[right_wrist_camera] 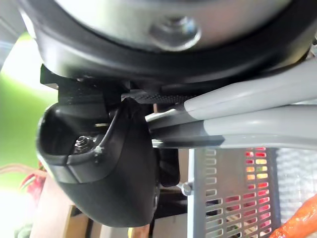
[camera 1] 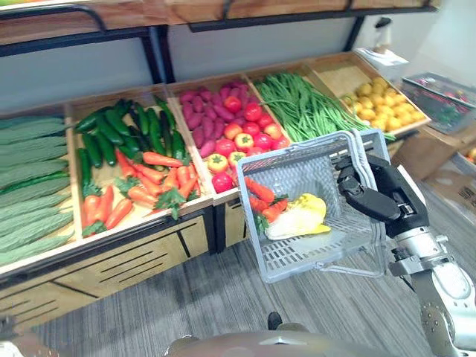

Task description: Pick vegetable in the basket

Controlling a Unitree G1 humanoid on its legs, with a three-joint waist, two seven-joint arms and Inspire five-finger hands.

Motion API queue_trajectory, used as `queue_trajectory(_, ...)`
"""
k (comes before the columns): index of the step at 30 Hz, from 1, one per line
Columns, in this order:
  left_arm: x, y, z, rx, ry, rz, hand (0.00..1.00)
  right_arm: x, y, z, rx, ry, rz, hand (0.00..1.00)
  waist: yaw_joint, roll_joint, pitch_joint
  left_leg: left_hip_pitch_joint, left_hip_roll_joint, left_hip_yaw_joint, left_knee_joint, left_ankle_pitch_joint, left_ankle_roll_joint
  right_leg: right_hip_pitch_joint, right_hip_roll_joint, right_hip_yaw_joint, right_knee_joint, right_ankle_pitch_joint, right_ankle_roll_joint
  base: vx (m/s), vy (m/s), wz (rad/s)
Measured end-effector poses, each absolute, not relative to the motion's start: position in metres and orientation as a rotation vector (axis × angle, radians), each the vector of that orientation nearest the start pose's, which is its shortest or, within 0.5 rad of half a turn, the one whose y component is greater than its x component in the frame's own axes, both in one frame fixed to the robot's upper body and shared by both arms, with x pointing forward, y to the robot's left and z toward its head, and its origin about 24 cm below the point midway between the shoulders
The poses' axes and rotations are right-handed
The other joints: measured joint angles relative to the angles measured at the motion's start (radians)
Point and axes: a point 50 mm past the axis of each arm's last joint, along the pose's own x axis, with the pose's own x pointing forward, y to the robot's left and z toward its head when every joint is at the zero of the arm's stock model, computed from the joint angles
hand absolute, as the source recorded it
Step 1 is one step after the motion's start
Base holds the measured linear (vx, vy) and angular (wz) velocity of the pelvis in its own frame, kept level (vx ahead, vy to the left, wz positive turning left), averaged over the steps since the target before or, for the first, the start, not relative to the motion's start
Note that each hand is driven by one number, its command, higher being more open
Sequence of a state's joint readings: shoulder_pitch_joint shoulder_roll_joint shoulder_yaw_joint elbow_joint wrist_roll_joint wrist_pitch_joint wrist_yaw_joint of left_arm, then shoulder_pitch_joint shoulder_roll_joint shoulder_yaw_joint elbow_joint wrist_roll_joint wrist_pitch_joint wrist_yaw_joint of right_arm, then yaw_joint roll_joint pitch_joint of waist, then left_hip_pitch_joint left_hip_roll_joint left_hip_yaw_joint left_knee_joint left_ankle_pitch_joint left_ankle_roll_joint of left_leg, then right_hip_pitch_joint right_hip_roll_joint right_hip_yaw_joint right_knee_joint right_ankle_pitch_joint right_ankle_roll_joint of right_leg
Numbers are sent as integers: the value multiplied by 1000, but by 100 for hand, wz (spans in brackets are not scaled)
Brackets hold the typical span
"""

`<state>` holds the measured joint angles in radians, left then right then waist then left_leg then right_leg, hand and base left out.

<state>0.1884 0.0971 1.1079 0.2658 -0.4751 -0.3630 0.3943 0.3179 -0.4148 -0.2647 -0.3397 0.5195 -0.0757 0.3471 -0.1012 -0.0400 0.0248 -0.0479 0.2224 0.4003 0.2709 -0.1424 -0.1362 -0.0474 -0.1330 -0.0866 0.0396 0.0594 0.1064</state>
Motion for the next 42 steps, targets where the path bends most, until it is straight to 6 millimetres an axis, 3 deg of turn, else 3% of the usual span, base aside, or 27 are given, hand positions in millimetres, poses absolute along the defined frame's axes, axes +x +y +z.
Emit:
queue_trajectory(5, -40, 373, -45, -408, 11, 1956, 100, 171, -264, 88, 83, -178, 12, 0, 14, -18, -16, 2, -39, -73, -75, 45, 6, 16, -31, -80, 17, -32, 6, 9, -1, 49)
queue_trajectory(7, -75, 338, -83, -589, 158, 2107, 100, 164, -268, 79, 152, -173, -84, 0, 16, -21, -19, 7, -57, -97, -110, 66, 12, 15, -45, -104, 36, -50, 10, 45, -4, 40)
queue_trajectory(10, -95, 295, -114, -751, 342, 2172, 100, 159, -270, 65, 224, -150, -188, 0, 20, -24, -19, 25, -62, -100, -133, 78, 17, 19, -48, -109, 48, -60, 12, 26, -13, 10)
queue_trajectory(13, -91, 274, -131, -831, 490, 2117, 100, 151, -277, 50, 274, -111, -311, 0, 20, -27, -17, 33, -62, -104, -139, 80, 15, 26, -48, -113, 54, -70, 12, 5, -7, 4)
queue_trajectory(16, -85, 269, -136, -852, 546, 2052, 100, 135, -287, 39, 301, -80, -440, 0, 20, -28, -15, 57, -64, -99, -155, 81, 13, 31, -51, -111, 70, -84, 13, 8, -4, -4)
queue_trajectory(24, -35, 259, -148, -786, 698, 1716, 100, 108, -309, 20, 359, -47, -679, 0, 1, -19, -2, 95, -72, -57, -181, 81, 13, 30, -52, -73, 69, -85, 17, 10, 10, -15)
queue_trajectory(31, 0, 240, -155, -718, 802, 1455, 100, 97, -305, -14, 464, 59, -792, 0, -13, -12, 13, 139, -81, 7, -222, 83, 8, 14, -42, -15, 66, -82, 19, 18, 15, -26)
queue_trajectory(35, 13, 228, -158, -698, 836, 1332, 100, 84, -292, -49, 565, 190, -853, 0, -13, -3, 25, 150, -88, 7, -240, 90, 11, 19, -43, -16, 63, -83, 19, 40, 8, -1)
queue_trajectory(42, 20, 221, -159, -658, 868, 1238, 100, 71, -266, -91, 633, 408, -883, 0, -3, 14, 59, 165, -105, -22, -261, 101, 17, 46, -59, -44, 63, -93, 28, -2, 6, 13)
